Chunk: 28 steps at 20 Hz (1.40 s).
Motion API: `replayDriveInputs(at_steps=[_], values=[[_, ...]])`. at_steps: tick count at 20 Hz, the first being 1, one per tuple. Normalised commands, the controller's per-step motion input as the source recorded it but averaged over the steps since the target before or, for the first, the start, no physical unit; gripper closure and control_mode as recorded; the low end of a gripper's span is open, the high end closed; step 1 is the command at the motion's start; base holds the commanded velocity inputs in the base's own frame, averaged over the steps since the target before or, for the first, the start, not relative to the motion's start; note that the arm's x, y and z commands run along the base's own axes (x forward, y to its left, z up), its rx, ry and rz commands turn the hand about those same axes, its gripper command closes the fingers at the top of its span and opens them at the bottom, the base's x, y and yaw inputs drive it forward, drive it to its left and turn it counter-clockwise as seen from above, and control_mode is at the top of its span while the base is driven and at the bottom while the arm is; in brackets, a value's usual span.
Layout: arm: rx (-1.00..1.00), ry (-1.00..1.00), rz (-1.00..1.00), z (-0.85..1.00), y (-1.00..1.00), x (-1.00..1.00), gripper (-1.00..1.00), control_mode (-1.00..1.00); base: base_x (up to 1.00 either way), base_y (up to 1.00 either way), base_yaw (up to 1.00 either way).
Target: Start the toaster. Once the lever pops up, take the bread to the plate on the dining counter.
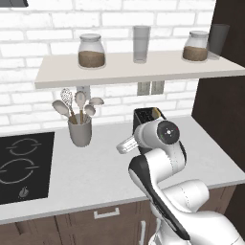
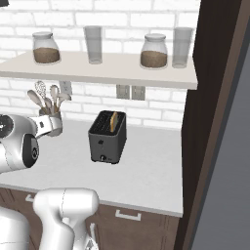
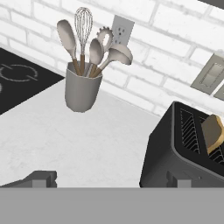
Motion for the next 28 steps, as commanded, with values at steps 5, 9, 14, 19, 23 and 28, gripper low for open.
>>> replayDriveInputs(at_steps=[5,9,14,19,23,28], values=[[0.00,0.00,0.00,0.00,0.00,0.00,-1.00,-1.00,0.00,0.00,0.00],[0.00,0.00,0.00,0.00,0.00,0.00,-1.00,-1.00,0.00,0.00,0.00],[0.00,0.00,0.00,0.00,0.00,0.00,-1.00,-1.00,0.00,0.00,0.00],[0.00,0.00,0.00,0.00,0.00,0.00,-1.00,-1.00,0.00,0.00,0.00],[0.00,0.00,0.00,0.00,0.00,-0.01,-1.00,-1.00,0.00,0.00,0.00],[0.01,0.00,0.00,0.00,-0.46,0.01,-1.00,-1.00,0.00,0.00,0.00]])
